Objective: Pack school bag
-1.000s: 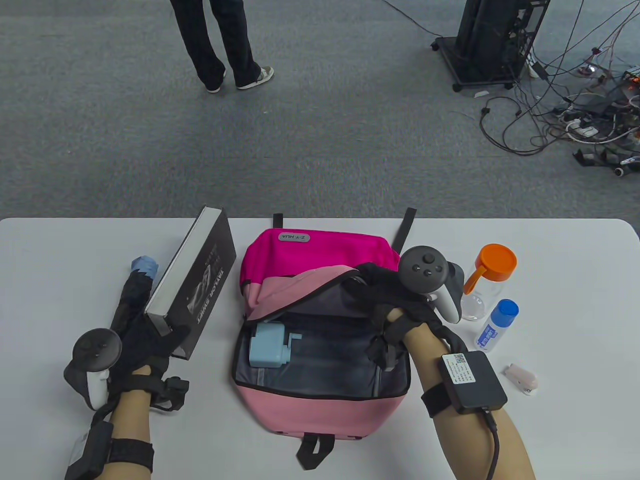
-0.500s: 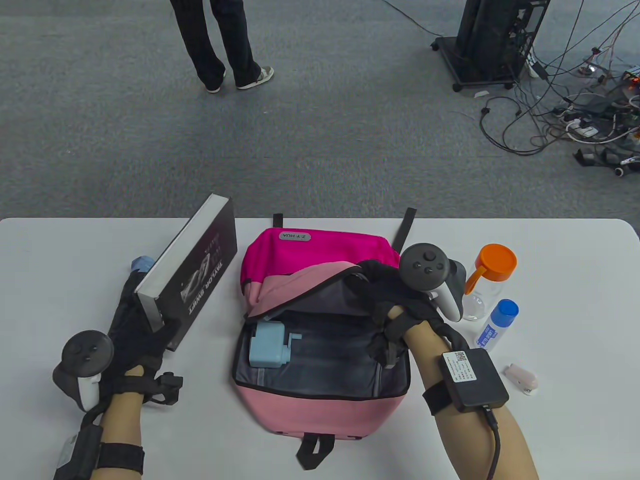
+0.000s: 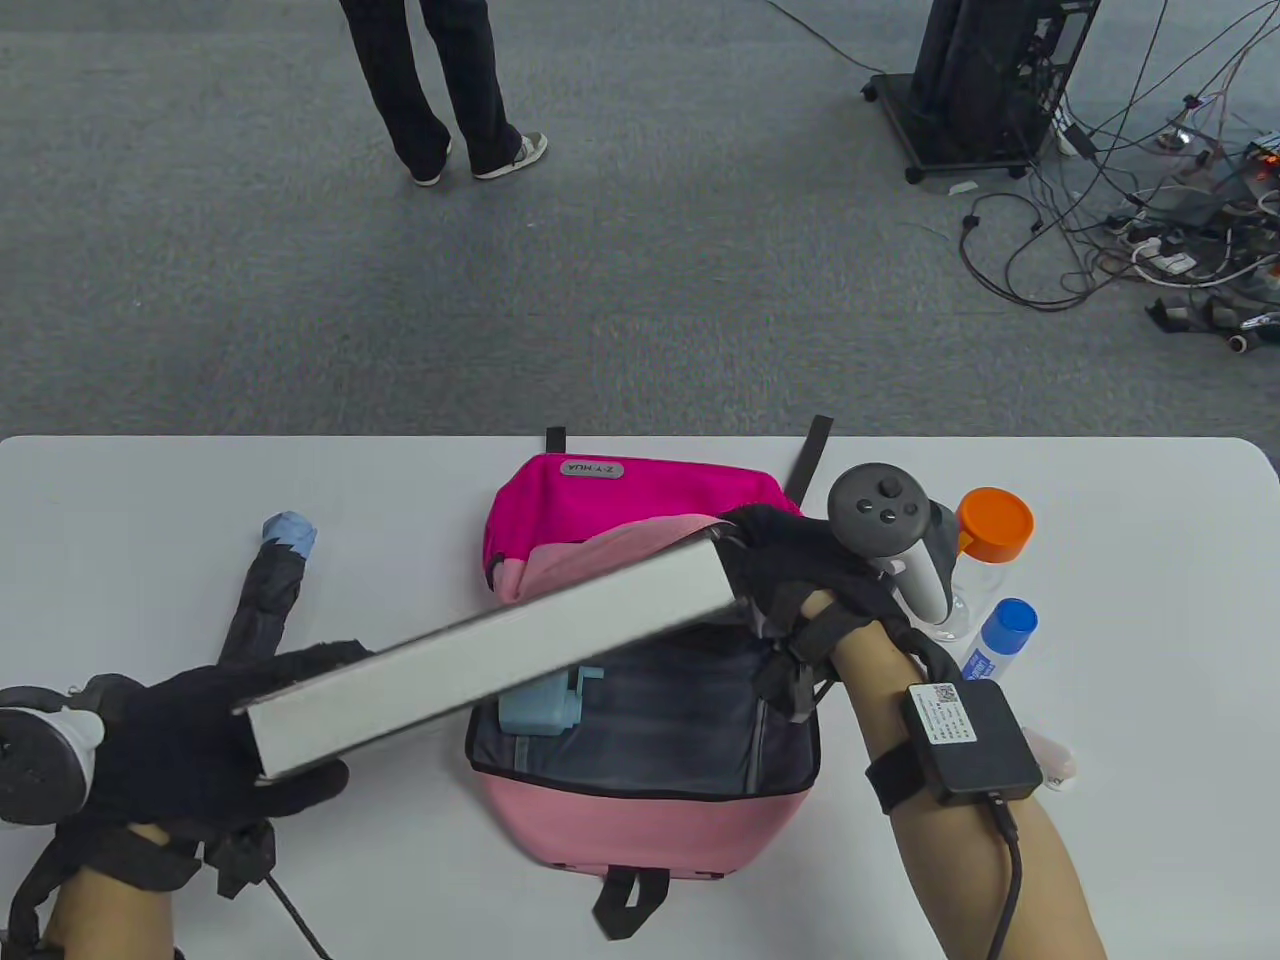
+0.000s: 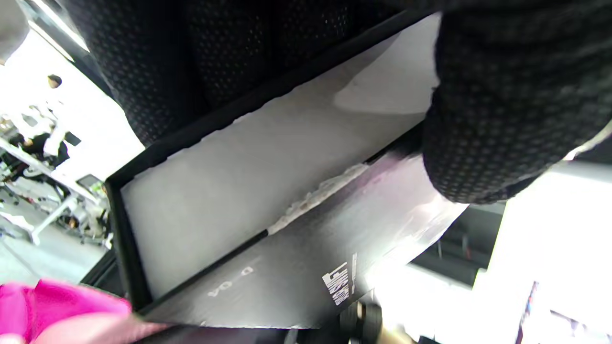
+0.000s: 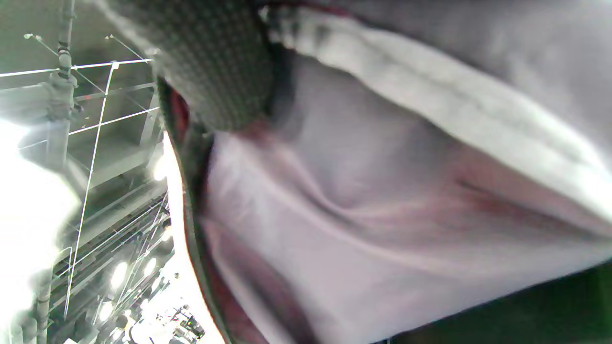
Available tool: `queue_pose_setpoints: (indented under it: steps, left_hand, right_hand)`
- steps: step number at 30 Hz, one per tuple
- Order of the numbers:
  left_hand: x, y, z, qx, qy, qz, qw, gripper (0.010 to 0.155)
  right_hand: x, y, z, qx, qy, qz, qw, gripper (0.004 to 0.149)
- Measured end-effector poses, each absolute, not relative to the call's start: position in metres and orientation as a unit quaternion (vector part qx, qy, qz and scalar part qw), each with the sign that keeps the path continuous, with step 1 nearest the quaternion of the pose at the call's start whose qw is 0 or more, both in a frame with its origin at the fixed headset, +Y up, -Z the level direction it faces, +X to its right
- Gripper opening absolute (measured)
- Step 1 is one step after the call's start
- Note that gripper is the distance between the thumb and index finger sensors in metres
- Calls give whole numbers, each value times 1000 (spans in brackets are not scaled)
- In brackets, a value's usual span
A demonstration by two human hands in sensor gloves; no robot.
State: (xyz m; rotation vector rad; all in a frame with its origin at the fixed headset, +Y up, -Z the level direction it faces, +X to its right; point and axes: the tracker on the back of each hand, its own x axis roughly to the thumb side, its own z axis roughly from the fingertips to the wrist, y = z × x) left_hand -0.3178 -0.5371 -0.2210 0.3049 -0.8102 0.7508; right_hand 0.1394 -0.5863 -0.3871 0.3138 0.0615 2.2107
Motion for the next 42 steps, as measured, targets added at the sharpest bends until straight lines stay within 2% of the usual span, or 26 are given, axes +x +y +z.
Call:
queue_pose_setpoints:
  steps: [3, 8, 10, 19, 22, 25, 28, 32, 34, 39, 42]
  left_hand:
    - [-294, -532, -211, 127, -397, 280, 865, 81]
    - [-246, -537, -202, 126, -385, 88, 910, 81]
    - [-231, -543, -202, 134, -392, 55, 908, 81]
    - [-163, -573, -205, 146, -422, -44, 894, 83]
    - [-144, -587, -205, 149, -410, -99, 894, 83]
    - [-123, -607, -195, 192, -385, -159, 889, 84]
    - [-105, -628, -192, 215, -352, -242, 878, 84]
    - [-88, -659, -199, 238, -344, -313, 853, 84]
    - [-81, -671, -201, 248, -337, -334, 844, 85]
    - [-72, -683, -205, 232, -302, -316, 869, 88]
    - [-67, -694, -215, 216, -322, -272, 880, 90]
  right_hand:
    - [141, -579, -388, 140, 32, 904, 404, 44]
    - [140, -575, -387, 154, 47, 903, 399, 43]
    - [139, -574, -384, 157, 16, 906, 394, 43]
    - [132, -571, -373, 178, 11, 918, 355, 42]
    - [132, -572, -371, 181, 8, 918, 352, 42]
    - [134, -574, -368, 184, 7, 918, 351, 42]
    - [134, -576, -366, 186, 6, 918, 350, 42]
    - [132, -578, -365, 188, 7, 918, 350, 42]
    - [130, -579, -363, 191, 6, 918, 346, 42]
    - [128, -580, -360, 198, 6, 922, 333, 42]
    - [127, -579, -359, 197, 5, 922, 334, 42]
